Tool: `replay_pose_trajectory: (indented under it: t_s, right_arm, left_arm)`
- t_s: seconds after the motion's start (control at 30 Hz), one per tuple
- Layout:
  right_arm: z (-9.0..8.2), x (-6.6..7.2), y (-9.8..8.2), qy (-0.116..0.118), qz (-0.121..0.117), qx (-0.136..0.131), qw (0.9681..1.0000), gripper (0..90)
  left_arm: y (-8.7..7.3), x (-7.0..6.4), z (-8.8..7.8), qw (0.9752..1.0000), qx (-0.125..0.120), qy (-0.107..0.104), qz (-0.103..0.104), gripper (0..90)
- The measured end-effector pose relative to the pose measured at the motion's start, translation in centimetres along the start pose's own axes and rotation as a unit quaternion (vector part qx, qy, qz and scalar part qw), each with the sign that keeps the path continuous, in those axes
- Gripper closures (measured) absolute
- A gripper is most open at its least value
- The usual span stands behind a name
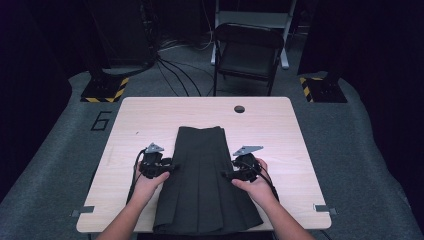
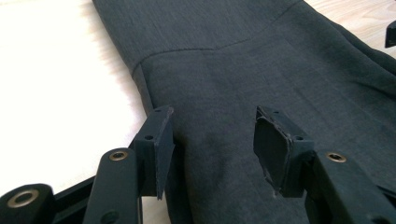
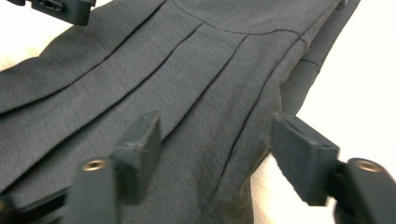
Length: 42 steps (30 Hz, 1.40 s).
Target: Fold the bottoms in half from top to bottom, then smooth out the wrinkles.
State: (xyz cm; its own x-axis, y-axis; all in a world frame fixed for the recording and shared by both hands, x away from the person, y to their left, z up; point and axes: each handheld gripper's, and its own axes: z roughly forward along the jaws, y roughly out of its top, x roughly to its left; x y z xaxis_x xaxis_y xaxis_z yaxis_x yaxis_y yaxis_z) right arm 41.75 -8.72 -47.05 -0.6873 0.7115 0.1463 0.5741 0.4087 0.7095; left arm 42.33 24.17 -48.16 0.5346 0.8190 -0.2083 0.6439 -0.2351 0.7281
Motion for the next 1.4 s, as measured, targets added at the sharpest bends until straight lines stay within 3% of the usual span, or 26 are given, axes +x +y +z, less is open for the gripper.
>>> replay_pose_trajectory:
  t_s: [0.13, 0.27, 0.47, 0.57, 0.63, 0.77, 1.07, 1.27, 1.4]
  right_arm:
    - [0.1, -0.3, 0.5, 0.005, 0.005, 0.004, 1.0000, 48.7]
    - [0.3, -0.4, 1.0, 0.012, 0.002, -0.001, 0.9999, 49.4]
    - [0.6, -0.4, 2.1, 0.001, -0.012, -0.010, 0.9999, 49.3]
    - [0.9, -0.6, 2.7, 0.006, -0.006, -0.008, 0.9999, 56.9]
    - [1.3, -0.8, 3.0, 0.008, -0.009, -0.003, 0.9999, 60.1]
    - [1.9, -1.0, 3.6, 0.006, -0.011, -0.006, 0.9999, 60.2]
    - [3.6, -1.4, 4.1, -0.018, -0.016, -0.001, 0.9997, 60.4]
    - [4.3, -1.8, 3.8, -0.036, -0.023, 0.027, 0.9987, 63.8]
    - [4.6, -1.9, 3.8, -0.053, -0.016, 0.028, 0.9981, 63.0]
  left_arm:
    - [0.5, 0.1, 0.1, 1.0000, -0.005, -0.001, 0.000, 47.6]
    - [1.1, 0.2, 0.4, 0.9999, -0.009, 0.000, -0.011, 48.1]
    - [1.9, 0.6, 0.7, 0.9997, -0.018, 0.014, -0.006, 46.0]
    - [2.1, 0.8, 0.9, 0.9998, -0.013, 0.011, -0.014, 45.5]
    - [2.4, 0.9, 1.1, 0.9998, -0.008, 0.018, -0.008, 45.2]
    - [2.9, 1.1, 1.3, 0.9995, -0.007, 0.028, -0.014, 44.5]
    - [3.5, 1.4, 1.8, 0.9996, -0.004, 0.029, -0.003, 41.7]
    - [3.5, 1.9, 2.2, 0.9994, -0.005, 0.034, -0.009, 41.2]
    - [3.5, 2.1, 2.6, 0.9992, -0.004, 0.038, -0.014, 41.1]
